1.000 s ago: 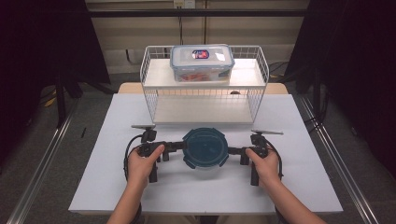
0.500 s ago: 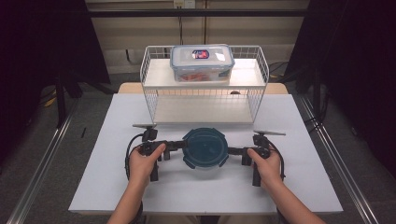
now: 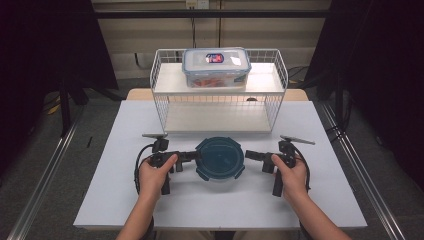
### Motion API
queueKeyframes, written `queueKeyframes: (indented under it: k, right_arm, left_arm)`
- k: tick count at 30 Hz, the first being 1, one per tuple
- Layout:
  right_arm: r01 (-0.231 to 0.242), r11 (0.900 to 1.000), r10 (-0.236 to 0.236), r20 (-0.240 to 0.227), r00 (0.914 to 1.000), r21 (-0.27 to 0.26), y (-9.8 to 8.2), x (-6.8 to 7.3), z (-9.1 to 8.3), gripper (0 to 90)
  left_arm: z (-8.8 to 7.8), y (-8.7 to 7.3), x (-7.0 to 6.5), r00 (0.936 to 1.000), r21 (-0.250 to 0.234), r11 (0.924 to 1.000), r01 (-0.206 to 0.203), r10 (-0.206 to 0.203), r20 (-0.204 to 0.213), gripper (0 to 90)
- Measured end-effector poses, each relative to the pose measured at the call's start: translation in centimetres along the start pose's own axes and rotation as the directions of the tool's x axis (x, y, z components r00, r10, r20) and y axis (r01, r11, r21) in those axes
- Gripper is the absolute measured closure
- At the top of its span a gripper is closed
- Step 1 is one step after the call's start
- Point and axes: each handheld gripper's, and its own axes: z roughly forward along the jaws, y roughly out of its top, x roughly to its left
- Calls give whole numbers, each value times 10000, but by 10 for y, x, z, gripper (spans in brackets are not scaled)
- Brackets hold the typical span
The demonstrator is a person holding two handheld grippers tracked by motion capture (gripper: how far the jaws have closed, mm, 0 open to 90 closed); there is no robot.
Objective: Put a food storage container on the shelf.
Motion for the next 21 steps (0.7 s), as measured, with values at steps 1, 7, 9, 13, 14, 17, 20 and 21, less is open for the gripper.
queueKeyframes:
  k: [1,7,9,13,14,17,20,21]
  right_arm:
    - [-60,10000,59,-71,10000,-34,0,1,1,592]
    - [-60,9999,57,-176,9998,-147,-2,5,4,579]
    - [-13,9998,10,-208,9998,-180,-2,5,6,580]
    - [-3,9999,-1,-307,9995,-117,-3,6,8,587]
    - [2,9999,-6,-311,9995,-126,-3,6,8,589]
    - [-49,10000,46,-341,9994,-82,-4,7,10,604]
    - [-39,10000,38,-404,9992,-28,-4,7,11,613]
    - [-56,10000,55,-398,9992,-25,-4,7,11,615]
  left_arm:
    - [0,0,0,10000,-38,10000,2,-2,-39,253]
    - [0,-1,-1,10000,-44,10000,-31,30,-71,291]
    - [0,-1,-1,9999,-51,10000,-34,33,-101,297]
    - [-1,-1,0,9997,-90,9999,-46,44,-221,305]
    - [-1,-1,0,9998,-119,9999,-30,27,-218,305]
    - [-1,-1,2,9996,-128,9999,-71,68,-264,308]
    - [1,-2,2,9997,-81,10000,-7,5,-244,314]
    - [1,-2,2,9996,-69,10000,-58,56,-285,317]
